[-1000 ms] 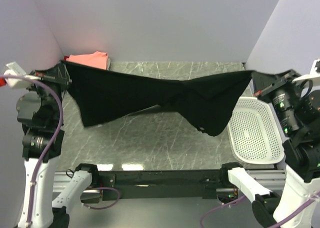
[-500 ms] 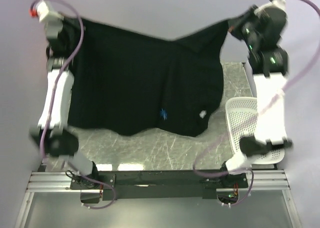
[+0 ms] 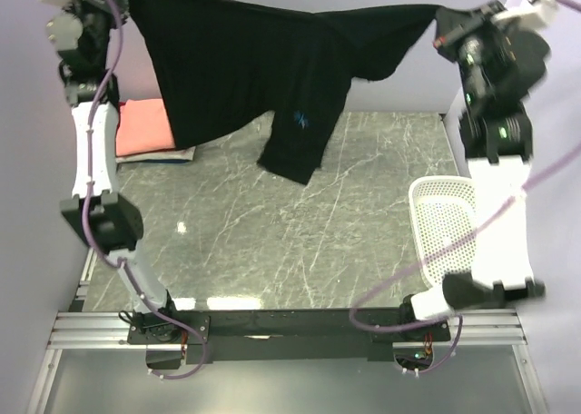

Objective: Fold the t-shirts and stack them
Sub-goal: Flatten the tshirt out

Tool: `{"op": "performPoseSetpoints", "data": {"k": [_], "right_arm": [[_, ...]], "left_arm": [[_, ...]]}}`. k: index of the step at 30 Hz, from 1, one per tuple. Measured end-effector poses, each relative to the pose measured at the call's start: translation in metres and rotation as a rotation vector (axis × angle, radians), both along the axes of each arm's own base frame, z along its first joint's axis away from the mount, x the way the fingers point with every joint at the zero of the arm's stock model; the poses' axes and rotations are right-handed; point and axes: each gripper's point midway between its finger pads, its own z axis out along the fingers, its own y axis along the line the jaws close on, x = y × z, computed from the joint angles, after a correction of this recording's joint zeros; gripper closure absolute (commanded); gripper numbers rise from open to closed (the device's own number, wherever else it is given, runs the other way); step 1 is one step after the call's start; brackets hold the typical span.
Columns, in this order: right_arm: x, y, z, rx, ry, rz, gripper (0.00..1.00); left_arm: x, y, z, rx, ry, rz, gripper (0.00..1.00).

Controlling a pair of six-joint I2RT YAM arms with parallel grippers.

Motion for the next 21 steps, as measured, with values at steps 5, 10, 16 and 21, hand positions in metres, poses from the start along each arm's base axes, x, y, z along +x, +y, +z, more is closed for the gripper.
{"op": "performPoseSetpoints", "data": {"k": [5,10,16,21], "right_arm": [[-0.055,-0.006,-0.012,0.009,-0.037,-0.010,1.00],[-0.076,-0.007,-0.120,0.034,0.139,-0.009,1.00],[-0.110,0.001,-0.283,0.078,0.493,0.032,1.00],[-0.161,0.009,-0.340,0.083,0.608,0.092,1.00]], "left_arm": [[-0.050,0.001,0.004,-0.003,-0.037,-0.022,1.00],[-0.087,-0.003,-0.082,-0.075,0.107,-0.020,1.00],[-0.150,0.004,-0.238,-0.261,0.424,0.085,1.00],[-0.226,0.004,-0.287,-0.350,0.486,0.189,1.00]]}}
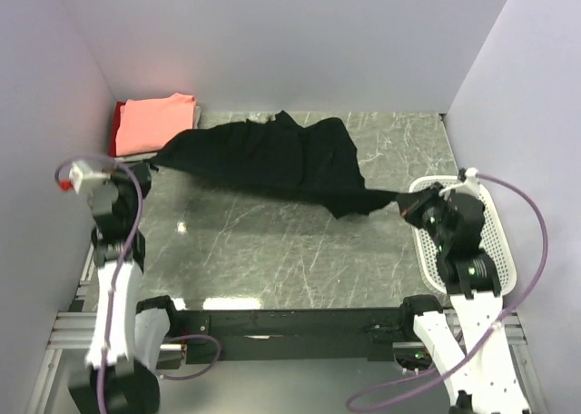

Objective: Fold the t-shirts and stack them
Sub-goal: Flatten the tshirt out

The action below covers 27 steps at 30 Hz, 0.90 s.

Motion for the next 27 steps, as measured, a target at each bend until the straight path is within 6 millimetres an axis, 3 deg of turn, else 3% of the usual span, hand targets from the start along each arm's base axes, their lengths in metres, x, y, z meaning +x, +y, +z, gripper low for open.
{"op": "performPoseSetpoints", "data": {"k": [3,6,9,12,15,18,21,22,23,25,27], "right_arm": [[-0.017,0.010,-0.015,0.021,0.013,0.061,1.00],[-0.024,0.027,-0.054,0.035,0.095,0.134,1.00],[-0.036,0.058,-0.107,0.031,0.250,0.236,1.00],[-0.053,0.096,-0.147,-0.020,0.392,0.355,1.00],[-0.059,0.125,-0.178,-0.083,0.491,0.410,1.00],[-0.063,0.142,-0.203,-0.138,0.549,0.434,1.00],[-0.067,0.155,-0.221,-0.208,0.611,0.458,0.73],[-0.066,0.159,-0.224,-0.223,0.622,0.459,0.61],[-0.063,0.161,-0.223,-0.232,0.621,0.455,0.42],[-0.052,0.160,-0.214,-0.237,0.591,0.434,0.31],[-0.035,0.154,-0.198,-0.218,0.552,0.402,0.31]], "left_arm": [[-0.033,0.002,-0.014,-0.009,-0.011,0.060,0.99],[-0.052,0.007,-0.039,-0.016,0.018,0.109,0.99],[-0.057,0.010,-0.072,-0.027,0.095,0.137,1.00],[-0.057,0.013,-0.110,-0.045,0.214,0.150,0.99],[-0.054,0.015,-0.132,-0.057,0.290,0.157,1.00],[-0.054,0.017,-0.139,-0.059,0.309,0.163,0.99],[-0.053,0.017,-0.140,-0.065,0.303,0.164,0.99],[-0.053,0.017,-0.139,-0.064,0.300,0.164,1.00],[-0.053,0.017,-0.139,-0.064,0.300,0.164,0.99],[-0.053,0.017,-0.139,-0.064,0.299,0.164,0.99],[-0.053,0.017,-0.139,-0.064,0.297,0.164,0.99]]}}
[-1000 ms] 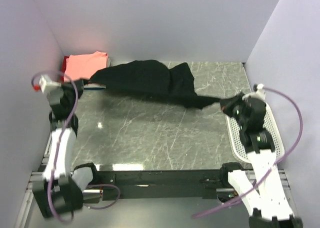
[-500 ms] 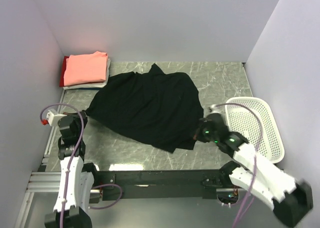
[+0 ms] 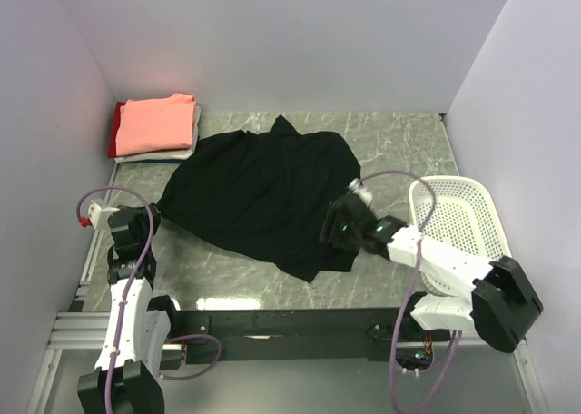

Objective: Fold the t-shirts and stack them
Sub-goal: Flatten the tshirt out

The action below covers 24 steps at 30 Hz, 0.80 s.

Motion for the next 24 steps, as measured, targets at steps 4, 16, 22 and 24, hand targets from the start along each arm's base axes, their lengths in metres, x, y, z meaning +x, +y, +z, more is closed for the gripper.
{"op": "performPoseSetpoints", "data": {"k": [4,16,22,24], "right_arm": [[0.058,-0.046,0.038,0.038,-0.103,-0.198,0.34],[0.123,-0.134,-0.004,-0.063,0.029,-0.482,0.39],[0.140,-0.133,-0.020,-0.077,0.070,-0.494,0.41],[0.147,-0.132,-0.024,-0.077,0.077,-0.498,0.42]], "left_arm": [[0.001,0.000,0.001,0.001,-0.005,0.000,0.99],[0.000,0.000,0.002,0.002,-0.009,-0.001,0.99],[0.001,-0.001,0.002,0.001,-0.010,-0.004,0.99],[0.001,-0.001,0.002,0.000,-0.010,-0.006,0.99]]}}
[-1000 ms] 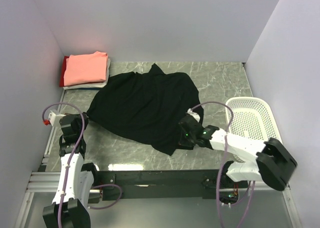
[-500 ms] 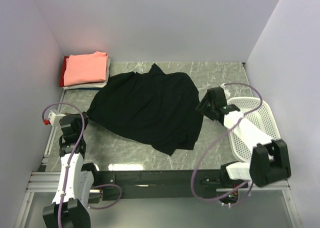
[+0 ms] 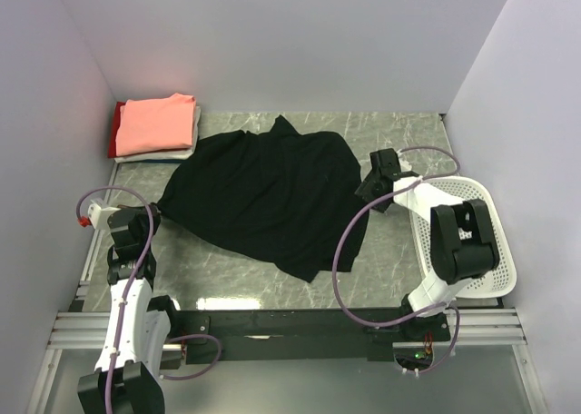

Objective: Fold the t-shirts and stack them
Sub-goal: Flatten the tshirt out

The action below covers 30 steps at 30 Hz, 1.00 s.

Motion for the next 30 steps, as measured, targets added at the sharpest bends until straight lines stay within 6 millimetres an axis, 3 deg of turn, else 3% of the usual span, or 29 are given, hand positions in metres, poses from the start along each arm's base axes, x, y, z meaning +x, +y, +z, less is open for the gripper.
{"op": "performPoseSetpoints", "data": {"k": [6,7,10,16,24,30], "right_arm": [[0.004,0.002,-0.021,-0.001,0.040,-0.004,0.56],[0.005,0.002,-0.020,0.002,0.034,-0.003,0.71],[0.005,0.003,-0.020,0.006,0.035,-0.004,1.00],[-0.003,-0.001,-0.013,0.006,0.018,-0.019,1.00],[-0.037,-0.026,0.047,0.038,-0.134,-0.090,1.00],[-0.067,-0.038,0.068,0.053,-0.192,-0.131,1.00]], "left_arm": [[0.000,0.000,0.000,0.000,0.000,-0.002,1.00],[0.000,0.000,0.000,-0.001,0.000,-0.002,0.99],[0.000,0.000,0.000,0.000,0.000,-0.002,0.99],[0.000,0.000,0.000,0.000,-0.001,-0.002,0.99],[-0.002,-0.006,-0.003,0.003,0.001,-0.015,1.00],[-0.004,-0.010,-0.009,0.007,0.019,-0.020,1.00]]}}
